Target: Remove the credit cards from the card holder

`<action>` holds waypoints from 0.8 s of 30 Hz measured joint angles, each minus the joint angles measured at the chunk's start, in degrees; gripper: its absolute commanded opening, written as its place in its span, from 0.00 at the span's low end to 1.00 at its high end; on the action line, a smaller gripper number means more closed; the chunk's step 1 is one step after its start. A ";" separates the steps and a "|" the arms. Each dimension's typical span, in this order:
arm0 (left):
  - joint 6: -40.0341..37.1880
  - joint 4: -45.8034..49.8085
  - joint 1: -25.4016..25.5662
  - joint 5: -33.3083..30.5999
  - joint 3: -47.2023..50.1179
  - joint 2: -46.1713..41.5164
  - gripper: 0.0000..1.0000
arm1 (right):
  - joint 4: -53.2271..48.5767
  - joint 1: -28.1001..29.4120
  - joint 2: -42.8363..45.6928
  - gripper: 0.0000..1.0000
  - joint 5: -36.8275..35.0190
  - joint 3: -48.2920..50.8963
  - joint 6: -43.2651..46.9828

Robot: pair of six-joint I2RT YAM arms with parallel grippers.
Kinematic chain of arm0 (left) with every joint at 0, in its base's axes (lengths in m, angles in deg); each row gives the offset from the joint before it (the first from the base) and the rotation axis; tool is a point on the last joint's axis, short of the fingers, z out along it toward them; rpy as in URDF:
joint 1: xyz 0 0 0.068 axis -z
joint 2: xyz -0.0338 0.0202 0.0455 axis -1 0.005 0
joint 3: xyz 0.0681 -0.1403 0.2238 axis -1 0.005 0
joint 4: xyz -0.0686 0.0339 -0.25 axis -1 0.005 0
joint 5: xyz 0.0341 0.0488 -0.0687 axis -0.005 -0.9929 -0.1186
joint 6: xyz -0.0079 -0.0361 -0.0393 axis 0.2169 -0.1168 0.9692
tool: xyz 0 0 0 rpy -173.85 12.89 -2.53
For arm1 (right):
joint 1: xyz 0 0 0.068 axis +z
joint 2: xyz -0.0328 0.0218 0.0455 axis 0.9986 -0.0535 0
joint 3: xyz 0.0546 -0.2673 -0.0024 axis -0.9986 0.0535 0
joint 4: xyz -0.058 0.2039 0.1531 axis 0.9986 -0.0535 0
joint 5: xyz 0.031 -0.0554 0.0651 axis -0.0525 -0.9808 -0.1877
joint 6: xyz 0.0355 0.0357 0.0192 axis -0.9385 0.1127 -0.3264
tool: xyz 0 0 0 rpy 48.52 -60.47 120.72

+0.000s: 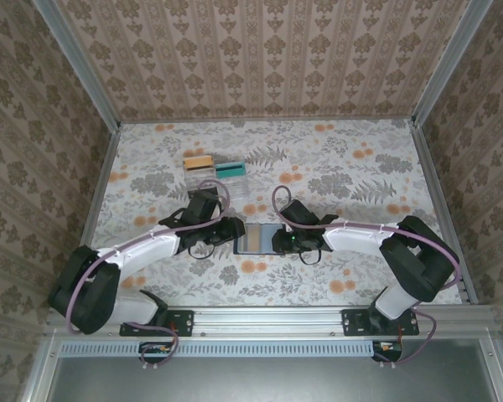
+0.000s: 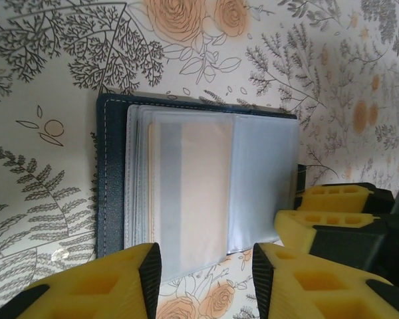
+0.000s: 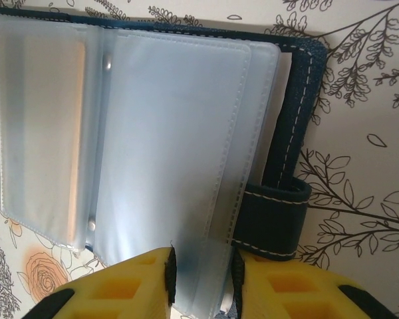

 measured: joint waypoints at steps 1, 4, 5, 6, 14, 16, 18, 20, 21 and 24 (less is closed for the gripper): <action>0.15 -0.55 0.02 0.24 0.26 0.50 0.42 | 0.00 0.00 0.00 0.31 0.00 0.00 -0.09; 0.68 -2.80 0.07 1.36 1.01 2.32 0.42 | -0.02 0.00 0.00 0.31 -0.04 0.00 -0.26; 0.87 -3.26 0.07 1.62 1.05 2.78 0.42 | -0.02 0.00 0.00 0.31 -0.04 0.00 -0.28; 0.92 -3.76 0.09 1.90 1.05 3.43 0.42 | -0.02 0.00 0.00 0.30 -0.04 0.00 -0.28; 1.31 -7.17 0.76 3.58 1.07 6.82 0.42 | -0.04 0.04 0.00 0.31 -0.07 0.00 -0.31; 1.31 -7.43 0.87 3.67 1.07 7.41 0.42 | -0.04 0.09 0.00 0.31 -0.09 0.00 -0.31; 1.31 -7.43 0.87 3.65 1.07 7.76 0.40 | -0.04 0.11 0.00 0.31 -0.09 0.00 -0.28; 1.29 -7.37 0.98 3.50 1.07 7.78 0.39 | -0.04 0.11 0.00 0.31 -0.09 0.00 -0.28; 1.29 -7.37 1.05 3.39 1.07 7.78 0.39 | -0.04 0.11 0.00 0.31 -0.09 0.00 -0.28; 1.29 -6.93 1.33 2.58 1.07 7.69 0.39 | -0.04 0.11 0.00 0.30 -0.11 0.00 -0.28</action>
